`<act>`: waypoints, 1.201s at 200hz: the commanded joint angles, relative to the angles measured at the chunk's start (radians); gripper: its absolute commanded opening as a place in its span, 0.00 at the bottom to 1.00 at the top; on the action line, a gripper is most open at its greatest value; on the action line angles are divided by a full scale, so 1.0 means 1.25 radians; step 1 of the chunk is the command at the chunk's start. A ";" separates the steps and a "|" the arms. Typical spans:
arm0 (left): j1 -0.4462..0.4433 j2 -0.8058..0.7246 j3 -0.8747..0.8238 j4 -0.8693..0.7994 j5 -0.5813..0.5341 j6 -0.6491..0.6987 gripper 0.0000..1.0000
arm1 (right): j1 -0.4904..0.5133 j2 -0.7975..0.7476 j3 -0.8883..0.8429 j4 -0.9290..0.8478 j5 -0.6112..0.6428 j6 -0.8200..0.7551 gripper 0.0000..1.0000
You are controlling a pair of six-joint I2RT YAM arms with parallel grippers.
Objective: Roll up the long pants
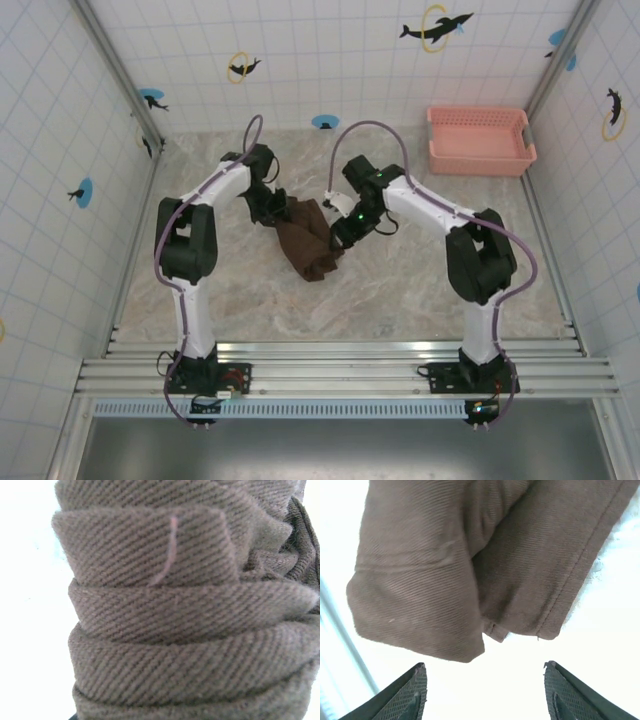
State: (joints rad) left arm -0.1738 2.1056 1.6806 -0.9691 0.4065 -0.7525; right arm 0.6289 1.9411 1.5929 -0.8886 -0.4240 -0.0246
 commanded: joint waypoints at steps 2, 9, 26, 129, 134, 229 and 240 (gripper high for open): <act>0.000 -0.015 0.021 -0.096 -0.035 -0.009 0.26 | 0.127 -0.064 -0.013 0.001 0.234 0.012 0.72; -0.001 -0.018 0.022 -0.096 -0.037 -0.012 0.26 | 0.161 -0.064 0.003 -0.001 0.275 0.032 0.77; -0.006 -0.020 0.029 -0.105 -0.041 -0.015 0.27 | 0.231 -0.043 0.060 -0.009 0.346 0.056 0.77; -0.018 -0.028 0.012 -0.119 -0.037 -0.001 0.27 | 0.348 0.255 0.347 -0.081 0.564 0.074 0.77; -0.018 -0.029 0.012 -0.120 -0.036 -0.001 0.28 | 0.351 0.267 0.355 -0.088 0.572 0.068 0.77; -0.017 -0.057 -0.026 -0.130 0.022 0.044 0.29 | 0.349 0.386 0.304 -0.072 0.797 -0.006 0.46; -0.017 -0.061 -0.034 -0.127 0.033 0.049 0.29 | 0.337 0.385 0.294 -0.064 0.749 -0.011 0.34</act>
State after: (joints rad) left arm -0.1883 2.0895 1.6688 -0.9848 0.3607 -0.7509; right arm 1.1095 2.3379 2.0125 -0.9565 0.5812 -0.0048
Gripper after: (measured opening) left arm 0.297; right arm 0.432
